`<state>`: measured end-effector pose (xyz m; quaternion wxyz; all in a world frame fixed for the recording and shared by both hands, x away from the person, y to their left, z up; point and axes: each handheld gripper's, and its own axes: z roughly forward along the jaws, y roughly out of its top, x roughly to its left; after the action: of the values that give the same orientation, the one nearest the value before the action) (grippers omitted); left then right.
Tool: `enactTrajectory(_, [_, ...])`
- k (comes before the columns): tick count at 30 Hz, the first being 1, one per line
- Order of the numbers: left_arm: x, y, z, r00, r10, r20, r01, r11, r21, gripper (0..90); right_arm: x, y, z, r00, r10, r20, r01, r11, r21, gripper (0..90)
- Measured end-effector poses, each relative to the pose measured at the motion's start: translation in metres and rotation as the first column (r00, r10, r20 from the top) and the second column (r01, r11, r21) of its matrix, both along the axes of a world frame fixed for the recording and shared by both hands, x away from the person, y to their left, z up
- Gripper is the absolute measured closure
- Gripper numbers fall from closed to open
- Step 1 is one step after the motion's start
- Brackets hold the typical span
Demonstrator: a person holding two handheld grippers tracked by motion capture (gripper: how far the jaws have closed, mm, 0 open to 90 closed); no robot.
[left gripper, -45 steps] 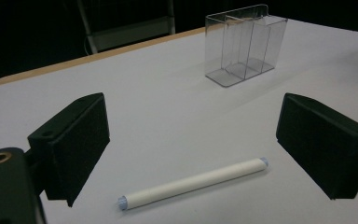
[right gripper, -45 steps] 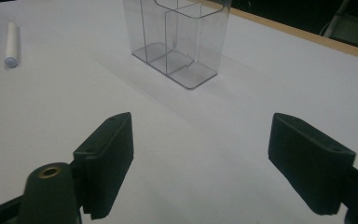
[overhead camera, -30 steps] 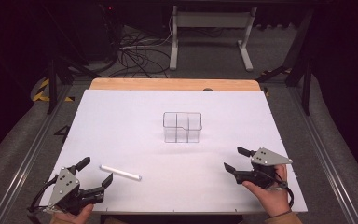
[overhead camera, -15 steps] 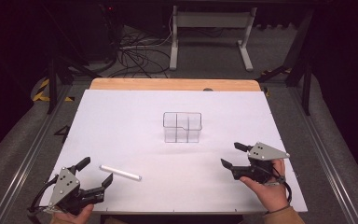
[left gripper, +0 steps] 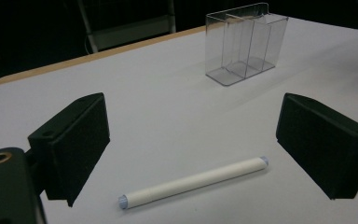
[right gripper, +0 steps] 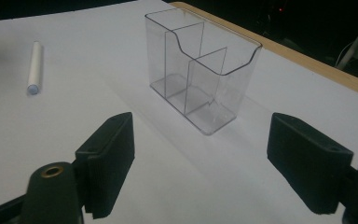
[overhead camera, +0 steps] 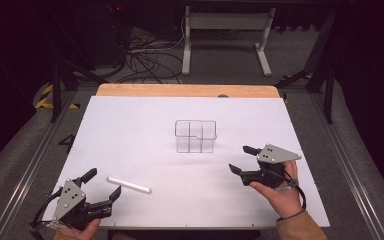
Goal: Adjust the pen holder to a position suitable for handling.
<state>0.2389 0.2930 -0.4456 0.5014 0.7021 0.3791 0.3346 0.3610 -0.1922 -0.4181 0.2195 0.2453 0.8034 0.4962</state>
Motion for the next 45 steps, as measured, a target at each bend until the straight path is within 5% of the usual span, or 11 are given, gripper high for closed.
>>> enactTrajectory(18, [0.001, 0.0, -0.001, 1.0, 0.005, -0.006, -0.005, 1.0, -0.004, 10.4, 0.01, 0.012, 0.013, 0.9974, 0.069, -0.018, -0.069, 0.998, -0.006, 26.7])
enactTrajectory(23, [0.001, 0.0, -0.001, 1.0, 0.006, -0.005, -0.006, 1.0, -0.006, 10.4, 0.015, 0.019, 0.02, 0.9944, 0.104, -0.021, -0.105, 0.993, -0.05, 31.4])
enactTrajectory(27, [0.001, 0.001, -0.001, 1.0, 0.006, -0.006, -0.006, 1.0, -0.004, 10.4, 0.021, 0.027, 0.03, 0.9898, 0.142, -0.01, -0.142, 0.985, -0.101, 34.9])
enactTrajectory(33, [0.001, 0.001, 0.0, 1.0, 0.005, -0.005, -0.005, 1.0, -0.004, 10.4, 0.034, 0.045, 0.044, 0.9774, 0.211, -0.005, -0.207, 0.955, -0.212, 37.5])
enactTrajectory(39, [0.001, 0.002, -0.001, 1.0, 0.008, -0.004, -0.008, 1.0, -0.005, 10.4, 0.047, 0.059, 0.049, 0.9722, 0.233, -0.017, -0.229, 0.936, -0.268, 39.0])
enactTrajectory(45, [0.001, 0.002, -0.001, 1.0, 0.008, -0.005, -0.008, 1.0, -0.005, 10.4, 0.058, 0.072, 0.052, 0.9715, 0.231, -0.055, -0.237, 0.936, -0.259, 39.3])
